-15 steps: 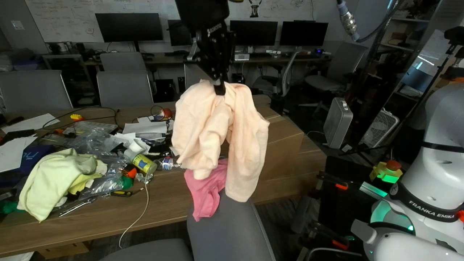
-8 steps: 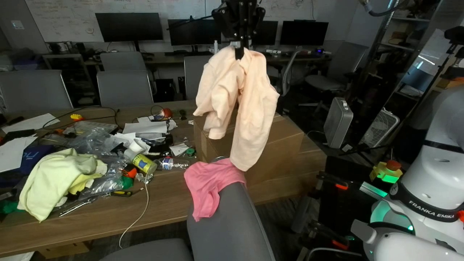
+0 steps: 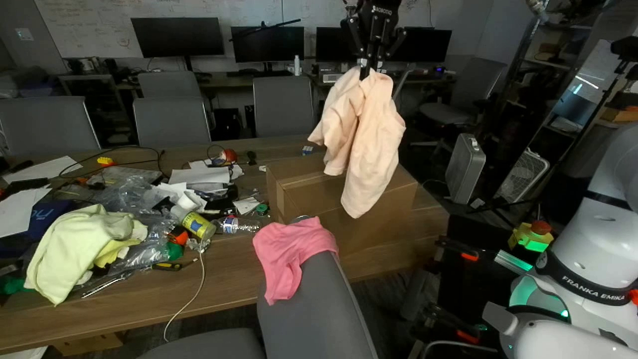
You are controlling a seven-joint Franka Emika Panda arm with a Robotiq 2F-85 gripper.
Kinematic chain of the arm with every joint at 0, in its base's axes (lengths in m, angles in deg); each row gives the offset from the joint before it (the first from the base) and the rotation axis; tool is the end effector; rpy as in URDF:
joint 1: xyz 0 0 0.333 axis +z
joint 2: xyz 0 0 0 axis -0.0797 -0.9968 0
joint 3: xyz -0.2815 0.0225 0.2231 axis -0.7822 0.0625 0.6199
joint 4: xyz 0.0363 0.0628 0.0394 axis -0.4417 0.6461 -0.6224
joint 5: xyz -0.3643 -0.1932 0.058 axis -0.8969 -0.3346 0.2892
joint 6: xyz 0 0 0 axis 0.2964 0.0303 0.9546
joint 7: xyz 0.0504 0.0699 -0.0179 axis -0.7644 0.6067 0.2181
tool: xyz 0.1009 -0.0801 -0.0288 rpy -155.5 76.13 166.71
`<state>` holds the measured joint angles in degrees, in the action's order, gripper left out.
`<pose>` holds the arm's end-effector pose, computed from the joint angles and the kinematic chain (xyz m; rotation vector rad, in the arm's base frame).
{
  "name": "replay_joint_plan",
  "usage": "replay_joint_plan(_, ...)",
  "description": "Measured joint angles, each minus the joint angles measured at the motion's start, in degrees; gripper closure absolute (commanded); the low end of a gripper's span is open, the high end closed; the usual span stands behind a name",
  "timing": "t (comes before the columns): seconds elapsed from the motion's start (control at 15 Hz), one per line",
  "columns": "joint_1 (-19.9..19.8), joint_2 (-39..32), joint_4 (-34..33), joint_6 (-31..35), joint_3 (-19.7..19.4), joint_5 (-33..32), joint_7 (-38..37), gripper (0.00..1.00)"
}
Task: Put the clothes on the box
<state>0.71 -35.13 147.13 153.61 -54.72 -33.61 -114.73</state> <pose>0.4735 -0.0281 0.5786 -2.7800 0.9716 0.1477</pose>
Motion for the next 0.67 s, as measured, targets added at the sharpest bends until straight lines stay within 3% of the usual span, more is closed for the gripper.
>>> replay_joint_plan(0.33,-4.4,4.1,6.9,6.1,-0.7,0.8,-7.5,0.97)
replay_joint_plan(0.67,-5.1,4.5,8.4,9.3,0.7,0.3,-15.0,0.97)
